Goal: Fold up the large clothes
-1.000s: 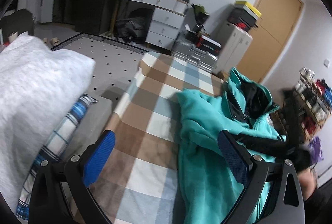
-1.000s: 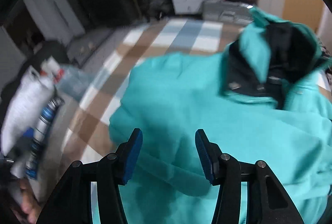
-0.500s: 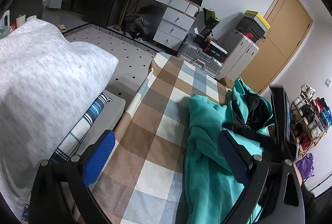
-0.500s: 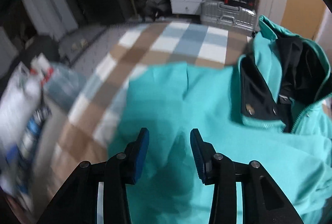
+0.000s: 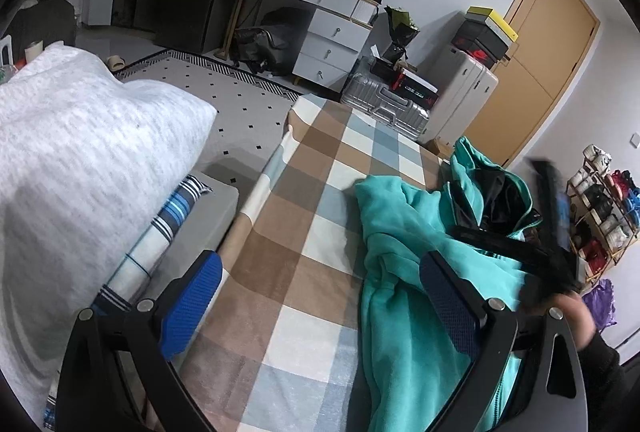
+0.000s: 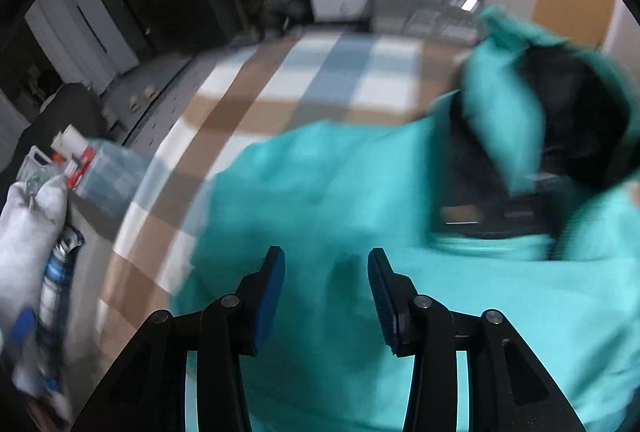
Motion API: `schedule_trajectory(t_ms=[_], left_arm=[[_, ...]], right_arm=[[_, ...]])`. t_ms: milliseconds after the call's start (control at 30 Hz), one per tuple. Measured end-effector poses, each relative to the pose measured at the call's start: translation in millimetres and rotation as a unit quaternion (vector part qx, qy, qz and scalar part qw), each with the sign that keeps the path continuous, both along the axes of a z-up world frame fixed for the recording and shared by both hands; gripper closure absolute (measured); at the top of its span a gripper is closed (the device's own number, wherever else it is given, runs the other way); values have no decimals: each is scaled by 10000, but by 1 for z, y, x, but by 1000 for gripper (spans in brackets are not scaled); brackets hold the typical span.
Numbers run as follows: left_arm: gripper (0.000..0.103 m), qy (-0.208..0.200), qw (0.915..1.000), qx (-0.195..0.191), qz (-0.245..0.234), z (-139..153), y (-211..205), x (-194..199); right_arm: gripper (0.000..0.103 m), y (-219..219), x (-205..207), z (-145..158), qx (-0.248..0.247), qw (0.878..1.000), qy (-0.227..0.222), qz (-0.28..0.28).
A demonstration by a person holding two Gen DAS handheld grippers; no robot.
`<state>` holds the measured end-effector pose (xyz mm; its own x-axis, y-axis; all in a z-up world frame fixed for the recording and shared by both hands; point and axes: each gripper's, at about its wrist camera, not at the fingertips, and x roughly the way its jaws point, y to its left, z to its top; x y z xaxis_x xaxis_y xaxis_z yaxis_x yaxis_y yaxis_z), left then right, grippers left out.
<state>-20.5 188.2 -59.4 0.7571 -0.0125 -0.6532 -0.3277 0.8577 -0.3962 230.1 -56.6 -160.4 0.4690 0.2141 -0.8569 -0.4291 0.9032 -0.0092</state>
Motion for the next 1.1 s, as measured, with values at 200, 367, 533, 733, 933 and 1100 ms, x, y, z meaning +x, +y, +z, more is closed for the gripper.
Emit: schedule_trajectory(t_ms=[200,367,533,733,933,1100], left_arm=[[6,38,9998,68,-158,1,-18,5],[6,97,9994,230,-257,-1,-35,12],[6,186,9987,380,-290,-5,-49,20],[6,204,9982,402,-392,-6,-64,25],[6,242,9977,414,-472,-7,-73,28],[6,282,9957,648,-596,-7,-87,32]], right_arm=[[55,-138,0,14,-1053,9854,-129,-1331],[47,-194,6,-11,-1492,9727,154,-1771],[43,-193,8,-29,-1477,9736,-71,-1740],[45,-197,-12,17,-1187,9785,-566,-1592],[43,-212,-10,-19,-1698,9724,30,-1600],[43,-207,-15,-19,-1680,9719,-284,-1626]])
